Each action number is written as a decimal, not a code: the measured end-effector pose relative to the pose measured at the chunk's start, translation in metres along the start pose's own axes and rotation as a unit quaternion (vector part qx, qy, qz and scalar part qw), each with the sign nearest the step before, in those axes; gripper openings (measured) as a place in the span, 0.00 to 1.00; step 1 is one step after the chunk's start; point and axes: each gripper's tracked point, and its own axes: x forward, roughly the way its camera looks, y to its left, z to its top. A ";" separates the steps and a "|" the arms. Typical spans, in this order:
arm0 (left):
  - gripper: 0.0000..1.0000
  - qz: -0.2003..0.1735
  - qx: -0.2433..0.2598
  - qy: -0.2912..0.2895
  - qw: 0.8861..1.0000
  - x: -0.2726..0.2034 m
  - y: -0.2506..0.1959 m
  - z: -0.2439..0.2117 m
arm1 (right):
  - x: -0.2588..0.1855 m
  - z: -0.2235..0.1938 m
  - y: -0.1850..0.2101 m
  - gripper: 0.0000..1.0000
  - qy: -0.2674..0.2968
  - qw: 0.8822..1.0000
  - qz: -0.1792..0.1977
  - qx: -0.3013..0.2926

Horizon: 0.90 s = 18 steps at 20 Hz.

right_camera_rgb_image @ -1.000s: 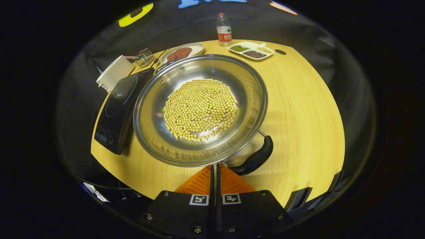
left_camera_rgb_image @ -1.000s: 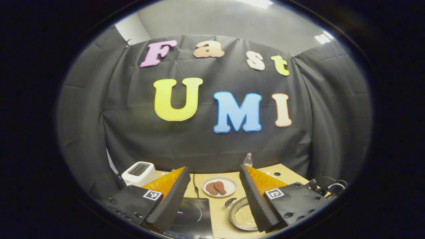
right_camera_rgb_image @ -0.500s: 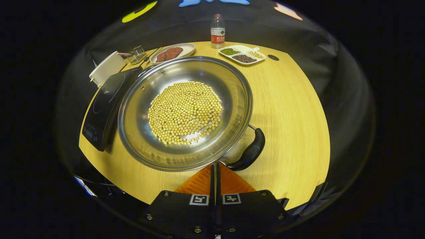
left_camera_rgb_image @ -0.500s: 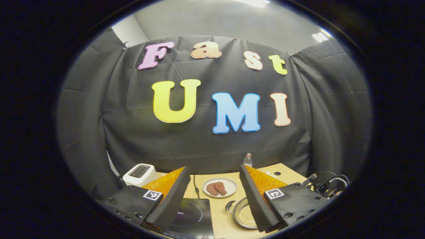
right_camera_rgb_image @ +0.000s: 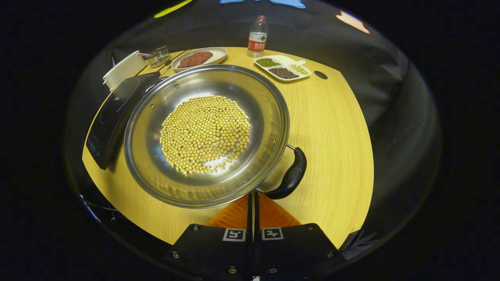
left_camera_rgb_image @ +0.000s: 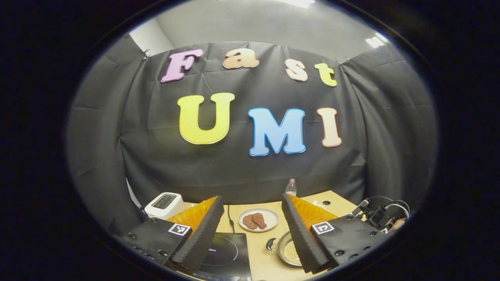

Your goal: First push the handle of the pot to place it horizontally, then grasp the pot with both hands and set it on the induction cooktop.

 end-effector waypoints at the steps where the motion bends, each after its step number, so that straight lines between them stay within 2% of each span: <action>1: 0.95 0.002 0.001 0.003 1.000 0.001 0.000 -0.002 | 0.002 0.003 -0.004 0.01 0.001 1.000 -0.002 -0.002; 8: 0.99 0.001 0.004 0.009 1.000 0.003 -0.006 -0.006 | 0.012 0.013 -0.033 0.01 0.004 1.000 -0.023 -0.001; 9: 0.95 0.001 0.006 0.010 1.000 0.004 -0.008 -0.005 | 0.012 0.015 -0.035 0.01 0.004 1.000 -0.023 0.004; 18: 0.96 0.002 0.007 0.017 1.000 0.010 -0.011 -0.012 | 0.023 0.040 -0.059 0.01 -0.008 0.999 -0.034 0.017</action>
